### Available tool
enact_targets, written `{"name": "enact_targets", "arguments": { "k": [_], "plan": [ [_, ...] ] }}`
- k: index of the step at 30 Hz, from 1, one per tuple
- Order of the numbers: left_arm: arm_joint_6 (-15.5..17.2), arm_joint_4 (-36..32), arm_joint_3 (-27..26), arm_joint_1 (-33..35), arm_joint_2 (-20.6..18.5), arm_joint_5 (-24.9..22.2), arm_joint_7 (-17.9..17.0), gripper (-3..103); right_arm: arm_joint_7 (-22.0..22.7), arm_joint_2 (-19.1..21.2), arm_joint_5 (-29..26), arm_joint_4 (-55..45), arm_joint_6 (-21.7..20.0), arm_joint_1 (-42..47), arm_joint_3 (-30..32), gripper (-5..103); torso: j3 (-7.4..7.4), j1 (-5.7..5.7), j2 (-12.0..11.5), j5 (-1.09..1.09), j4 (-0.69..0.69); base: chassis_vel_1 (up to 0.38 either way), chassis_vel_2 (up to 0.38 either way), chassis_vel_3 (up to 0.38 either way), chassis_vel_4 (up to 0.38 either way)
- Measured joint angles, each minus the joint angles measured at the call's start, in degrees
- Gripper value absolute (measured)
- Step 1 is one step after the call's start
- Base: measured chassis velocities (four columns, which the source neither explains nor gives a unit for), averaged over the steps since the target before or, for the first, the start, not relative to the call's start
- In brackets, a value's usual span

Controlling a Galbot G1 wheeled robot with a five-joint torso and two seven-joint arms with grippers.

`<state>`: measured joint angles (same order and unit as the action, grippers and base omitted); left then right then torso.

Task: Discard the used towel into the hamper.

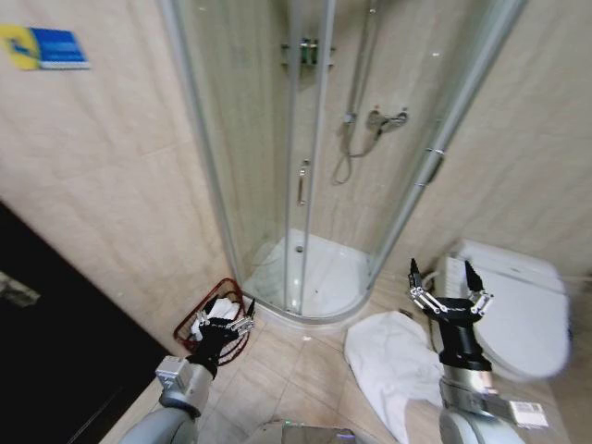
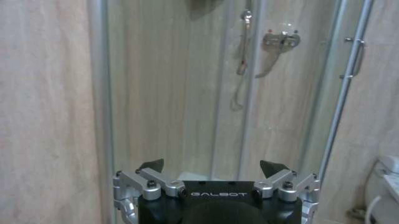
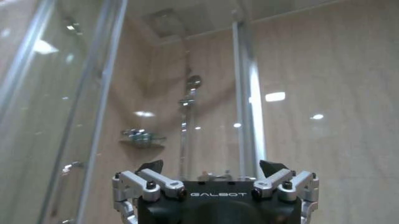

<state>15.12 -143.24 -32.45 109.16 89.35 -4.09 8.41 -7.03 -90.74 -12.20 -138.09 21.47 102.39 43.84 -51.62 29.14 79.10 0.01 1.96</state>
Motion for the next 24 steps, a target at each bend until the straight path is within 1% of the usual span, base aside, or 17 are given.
{"name": "enact_targets", "arguments": {
  "k": [6,12,18,22,24],
  "plan": [
    [0.0,0.0,0.0,0.0,0.0,0.0,0.0,100,0.4,0.1,-0.5,0.0,0.6,-0.4,0.1,100,0.00,0.01,0.0,-0.02,0.03,-0.011,-0.007,-0.004,-0.007],
    [0.0,0.0,0.0,0.0,0.0,0.0,0.0,100,-0.1,0.2,-0.3,0.0,0.7,-0.5,0.1,100,0.00,0.01,0.0,-0.02,0.02,-0.007,-0.010,0.011,0.006],
    [0.0,0.0,0.0,0.0,0.0,0.0,0.0,100,-0.2,0.4,-0.4,0.1,0.9,-0.5,0.3,100,0.00,0.00,0.0,-0.01,0.02,-0.100,-0.121,0.110,0.113],
    [0.0,0.0,0.0,0.0,0.0,0.0,0.0,100,-0.1,0.5,-0.4,0.2,1.2,-0.7,0.4,100,0.00,0.00,0.0,-0.01,0.01,-0.189,-0.174,0.173,0.188],
    [0.0,0.0,0.0,0.0,0.0,0.0,0.0,100,0.0,0.6,-0.1,0.5,2.0,-1.1,0.4,100,0.00,0.01,0.0,0.02,0.02,-0.195,-0.176,0.200,0.172]
  ]
}}
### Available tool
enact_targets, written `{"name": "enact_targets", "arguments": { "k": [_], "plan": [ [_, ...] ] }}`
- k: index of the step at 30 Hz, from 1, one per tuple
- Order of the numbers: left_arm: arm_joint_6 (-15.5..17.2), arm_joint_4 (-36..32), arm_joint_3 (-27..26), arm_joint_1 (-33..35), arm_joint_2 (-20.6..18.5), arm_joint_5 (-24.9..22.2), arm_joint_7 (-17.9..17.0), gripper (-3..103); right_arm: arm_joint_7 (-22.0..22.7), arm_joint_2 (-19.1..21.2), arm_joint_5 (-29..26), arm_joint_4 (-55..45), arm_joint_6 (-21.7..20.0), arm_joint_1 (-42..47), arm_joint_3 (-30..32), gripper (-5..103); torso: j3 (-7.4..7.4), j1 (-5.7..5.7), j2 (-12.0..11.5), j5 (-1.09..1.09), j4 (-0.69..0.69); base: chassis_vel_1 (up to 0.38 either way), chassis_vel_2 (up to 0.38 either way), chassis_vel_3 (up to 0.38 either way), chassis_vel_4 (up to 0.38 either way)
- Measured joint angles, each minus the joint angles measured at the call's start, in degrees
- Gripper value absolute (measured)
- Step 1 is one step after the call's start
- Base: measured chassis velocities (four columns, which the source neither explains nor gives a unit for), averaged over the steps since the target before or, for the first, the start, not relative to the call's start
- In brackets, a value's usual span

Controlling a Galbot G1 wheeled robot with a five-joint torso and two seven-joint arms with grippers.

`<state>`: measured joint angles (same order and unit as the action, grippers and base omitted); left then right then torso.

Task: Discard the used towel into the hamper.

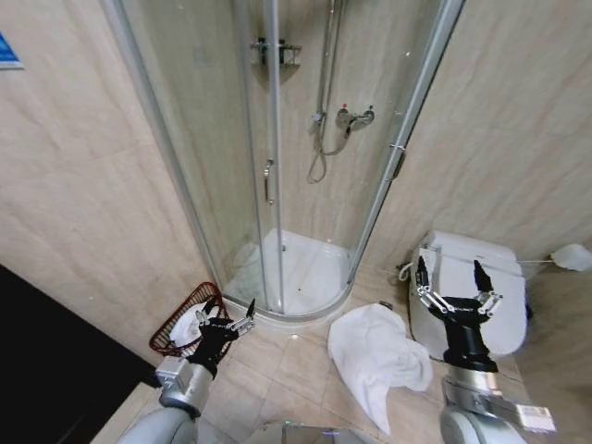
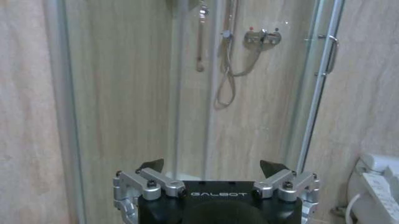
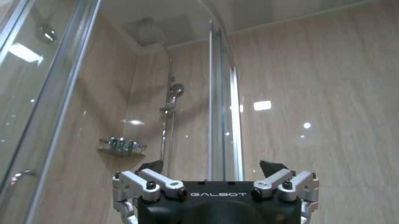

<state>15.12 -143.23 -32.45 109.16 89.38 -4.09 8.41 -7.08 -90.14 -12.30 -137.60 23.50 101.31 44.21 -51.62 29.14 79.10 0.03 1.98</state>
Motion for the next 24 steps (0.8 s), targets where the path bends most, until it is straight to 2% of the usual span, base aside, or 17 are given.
{"name": "enact_targets", "arguments": {
  "k": [8,17,24],
  "plan": [
    [0.0,0.0,0.0,0.0,0.0,0.0,0.0,100,-0.2,-0.1,1.0,0.1,1.6,-0.6,-0.5,100,0.00,-0.01,0.0,-0.05,0.01,-0.047,-0.054,0.065,0.017],
    [0.0,0.0,0.0,0.0,0.0,0.0,0.0,100,1.3,-0.2,0.9,-0.8,1.7,-1.0,-0.6,100,0.00,-0.01,0.0,-0.03,0.01,0.029,0.005,-0.056,-0.033],
    [0.0,0.0,0.0,0.0,0.0,0.0,0.0,100,0.6,-0.4,0.8,-1.0,2.3,-0.4,-0.6,100,0.00,0.00,0.0,-0.02,0.00,-0.087,-0.064,-0.042,-0.052]
  ]
}}
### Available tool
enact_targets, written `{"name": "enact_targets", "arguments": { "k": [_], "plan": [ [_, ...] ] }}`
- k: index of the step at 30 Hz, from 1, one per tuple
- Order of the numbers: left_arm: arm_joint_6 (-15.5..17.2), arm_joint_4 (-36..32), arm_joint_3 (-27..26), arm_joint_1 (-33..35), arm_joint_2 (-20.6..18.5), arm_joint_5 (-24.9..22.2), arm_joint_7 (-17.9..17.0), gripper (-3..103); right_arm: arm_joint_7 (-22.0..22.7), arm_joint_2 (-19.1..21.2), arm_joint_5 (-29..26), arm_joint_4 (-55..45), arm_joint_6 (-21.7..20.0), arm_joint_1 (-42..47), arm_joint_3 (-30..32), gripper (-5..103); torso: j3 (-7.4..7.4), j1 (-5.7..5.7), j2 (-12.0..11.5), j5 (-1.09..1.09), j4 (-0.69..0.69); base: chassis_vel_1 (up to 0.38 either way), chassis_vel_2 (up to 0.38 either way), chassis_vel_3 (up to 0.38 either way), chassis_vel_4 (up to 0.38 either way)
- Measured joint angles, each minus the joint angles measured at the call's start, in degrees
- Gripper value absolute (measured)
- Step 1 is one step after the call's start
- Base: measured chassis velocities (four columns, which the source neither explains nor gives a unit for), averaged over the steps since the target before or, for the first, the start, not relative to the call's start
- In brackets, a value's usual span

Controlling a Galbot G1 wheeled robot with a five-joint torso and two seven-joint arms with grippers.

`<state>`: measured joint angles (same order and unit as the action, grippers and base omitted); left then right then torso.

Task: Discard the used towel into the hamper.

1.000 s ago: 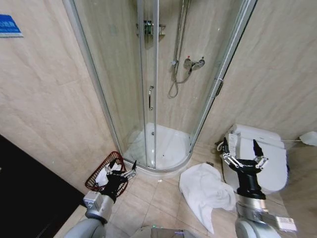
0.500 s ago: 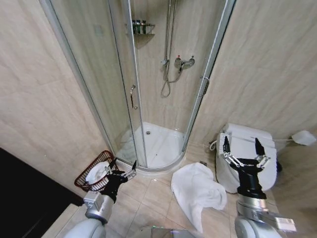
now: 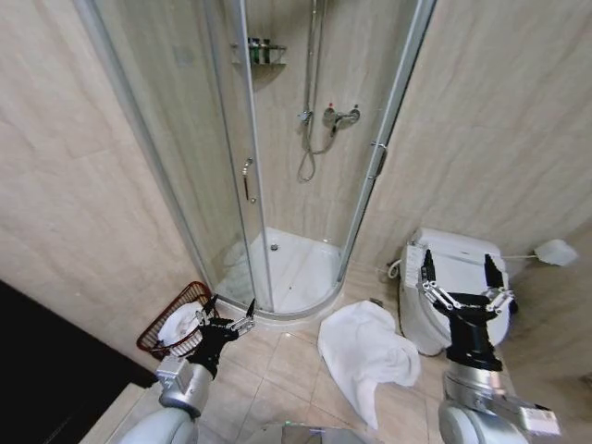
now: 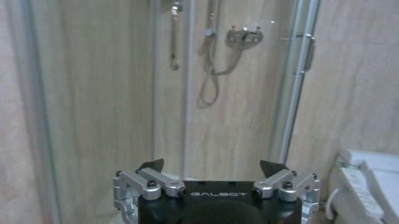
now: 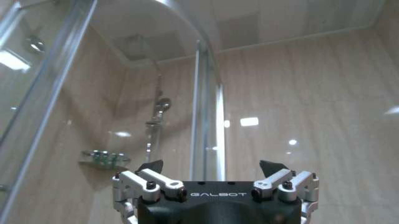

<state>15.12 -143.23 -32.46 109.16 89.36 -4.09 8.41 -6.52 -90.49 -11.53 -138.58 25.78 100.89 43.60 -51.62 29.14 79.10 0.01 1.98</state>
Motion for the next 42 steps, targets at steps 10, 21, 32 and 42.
{"name": "enact_targets", "arguments": {
  "k": [10,21,32,42],
  "plan": [
    [0.0,0.0,0.0,0.0,0.0,0.0,0.0,100,1.9,0.2,0.0,0.2,0.0,-0.8,0.1,100,0.00,0.00,0.0,0.00,0.00,-0.083,-0.084,-0.104,-0.094],
    [0.0,0.0,0.0,0.0,0.0,0.0,0.0,100,2.1,0.3,-1.1,0.1,0.0,-0.8,0.2,100,0.00,0.00,0.0,0.00,-0.02,-0.123,-0.120,-0.109,-0.109],
    [0.0,0.0,0.0,0.0,0.0,0.0,0.0,100,2.0,0.0,-1.9,0.1,0.2,-0.3,-0.1,100,0.00,0.00,0.0,-0.02,0.01,-0.016,-0.012,-0.009,-0.021],
    [0.0,0.0,0.0,0.0,0.0,0.0,0.0,100,1.9,0.2,-2.0,0.1,0.3,-0.4,0.0,100,0.00,0.00,0.0,-0.02,0.01,-0.081,-0.079,0.084,0.096]
  ]
}}
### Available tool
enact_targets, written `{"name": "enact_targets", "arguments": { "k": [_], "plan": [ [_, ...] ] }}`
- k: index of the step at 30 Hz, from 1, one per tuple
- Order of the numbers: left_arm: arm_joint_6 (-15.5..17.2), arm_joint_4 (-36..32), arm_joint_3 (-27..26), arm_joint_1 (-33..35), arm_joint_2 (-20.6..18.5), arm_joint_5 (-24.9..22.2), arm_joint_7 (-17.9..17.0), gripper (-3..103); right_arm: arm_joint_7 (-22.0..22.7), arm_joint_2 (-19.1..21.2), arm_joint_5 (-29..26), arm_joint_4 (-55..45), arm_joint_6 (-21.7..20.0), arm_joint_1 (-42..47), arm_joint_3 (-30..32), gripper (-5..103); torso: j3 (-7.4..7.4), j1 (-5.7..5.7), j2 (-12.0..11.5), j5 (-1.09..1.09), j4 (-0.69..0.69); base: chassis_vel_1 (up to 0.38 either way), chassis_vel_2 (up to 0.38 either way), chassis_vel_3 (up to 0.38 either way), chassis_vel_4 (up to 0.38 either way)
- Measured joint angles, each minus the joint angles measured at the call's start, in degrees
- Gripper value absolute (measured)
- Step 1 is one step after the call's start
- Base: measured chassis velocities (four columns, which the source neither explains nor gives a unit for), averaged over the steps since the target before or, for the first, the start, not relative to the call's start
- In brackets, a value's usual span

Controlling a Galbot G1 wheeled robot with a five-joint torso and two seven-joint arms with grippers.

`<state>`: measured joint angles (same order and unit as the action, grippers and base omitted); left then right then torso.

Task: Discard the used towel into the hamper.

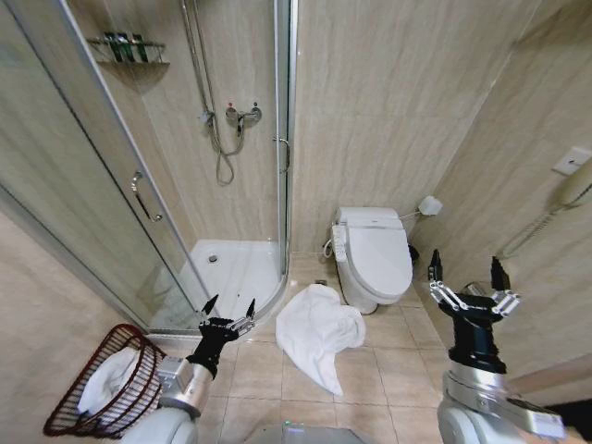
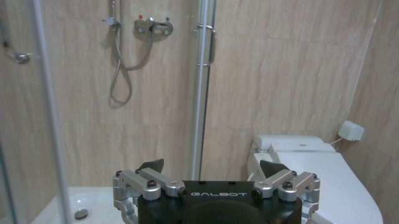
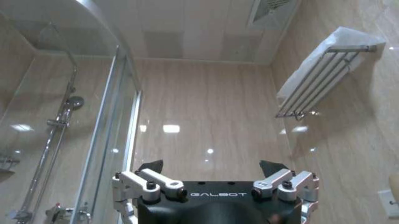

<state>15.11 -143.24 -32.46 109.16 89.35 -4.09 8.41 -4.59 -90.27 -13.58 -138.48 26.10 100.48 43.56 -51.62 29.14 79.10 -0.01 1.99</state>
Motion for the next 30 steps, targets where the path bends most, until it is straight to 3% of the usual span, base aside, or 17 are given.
{"name": "enact_targets", "arguments": {
  "k": [10,19,23,30],
  "plan": [
    [0.0,0.0,0.0,0.0,0.0,0.0,0.0,100,-0.1,0.2,-0.1,0.3,0.1,-0.2,0.1,100,-0.01,0.01,0.0,0.01,0.00,-0.185,-0.169,0.173,0.187],
    [0.0,0.0,0.0,0.0,0.0,0.0,0.0,100,-0.3,0.3,0.0,0.7,0.1,0.0,0.2,100,0.00,-0.02,0.0,-0.01,0.00,-0.044,-0.058,0.061,0.040],
    [0.0,0.0,0.0,0.0,0.0,0.0,0.0,100,-0.3,0.4,-1.6,1.5,-3.0,1.1,-0.2,100,0.00,-0.01,0.0,-0.02,-0.01,0.043,0.020,-0.047,-0.017],
    [0.0,0.0,0.0,0.0,0.0,0.0,0.0,100,2.2,4.3,-10.8,9.7,-12.8,3.4,-1.2,100,0.00,0.00,0.0,0.01,0.00,0.000,0.000,0.000,0.000]
  ]
}}
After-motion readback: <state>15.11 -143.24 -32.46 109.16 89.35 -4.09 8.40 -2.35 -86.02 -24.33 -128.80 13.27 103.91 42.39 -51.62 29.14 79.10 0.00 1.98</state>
